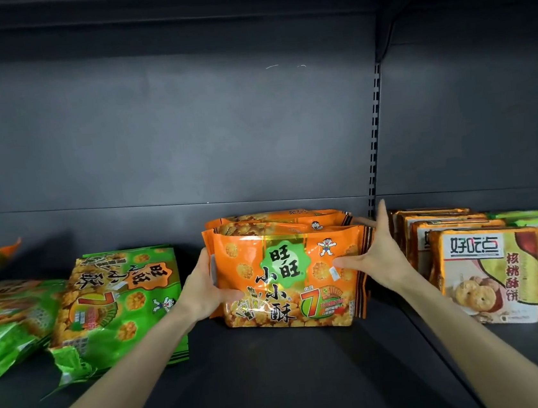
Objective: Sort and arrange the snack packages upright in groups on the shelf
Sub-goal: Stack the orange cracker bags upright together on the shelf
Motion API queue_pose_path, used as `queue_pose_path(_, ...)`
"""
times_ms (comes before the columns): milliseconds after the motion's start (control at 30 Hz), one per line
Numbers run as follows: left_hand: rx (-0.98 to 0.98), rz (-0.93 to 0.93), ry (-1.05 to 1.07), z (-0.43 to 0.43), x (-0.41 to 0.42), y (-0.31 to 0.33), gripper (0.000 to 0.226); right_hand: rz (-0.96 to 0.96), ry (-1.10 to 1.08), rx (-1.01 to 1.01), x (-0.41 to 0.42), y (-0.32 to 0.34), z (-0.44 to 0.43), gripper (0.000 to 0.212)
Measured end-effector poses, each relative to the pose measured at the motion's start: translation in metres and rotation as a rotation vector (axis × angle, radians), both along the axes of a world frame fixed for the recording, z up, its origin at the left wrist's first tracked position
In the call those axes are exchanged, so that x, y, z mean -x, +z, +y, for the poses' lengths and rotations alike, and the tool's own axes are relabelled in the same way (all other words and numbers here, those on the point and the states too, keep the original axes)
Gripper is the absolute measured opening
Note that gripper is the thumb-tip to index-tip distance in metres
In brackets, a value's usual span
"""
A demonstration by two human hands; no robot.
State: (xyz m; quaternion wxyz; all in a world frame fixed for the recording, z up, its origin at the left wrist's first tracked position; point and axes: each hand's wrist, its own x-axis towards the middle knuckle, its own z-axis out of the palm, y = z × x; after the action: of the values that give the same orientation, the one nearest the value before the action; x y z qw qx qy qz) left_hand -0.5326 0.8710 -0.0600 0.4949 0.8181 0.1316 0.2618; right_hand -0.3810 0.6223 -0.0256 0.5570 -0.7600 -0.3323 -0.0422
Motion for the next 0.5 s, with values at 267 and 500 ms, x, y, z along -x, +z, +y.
queue_pose_path(267,0.015,0.051,-0.064,0.001,-0.002,-0.001,0.097,-0.114,0.032,0.212,-0.006,0.005,0.010,0.128)
queue_pose_path(500,-0.072,0.048,0.101,0.006,-0.006,-0.008,0.091,-0.192,0.006,0.230,-0.010,0.002,0.016,0.102)
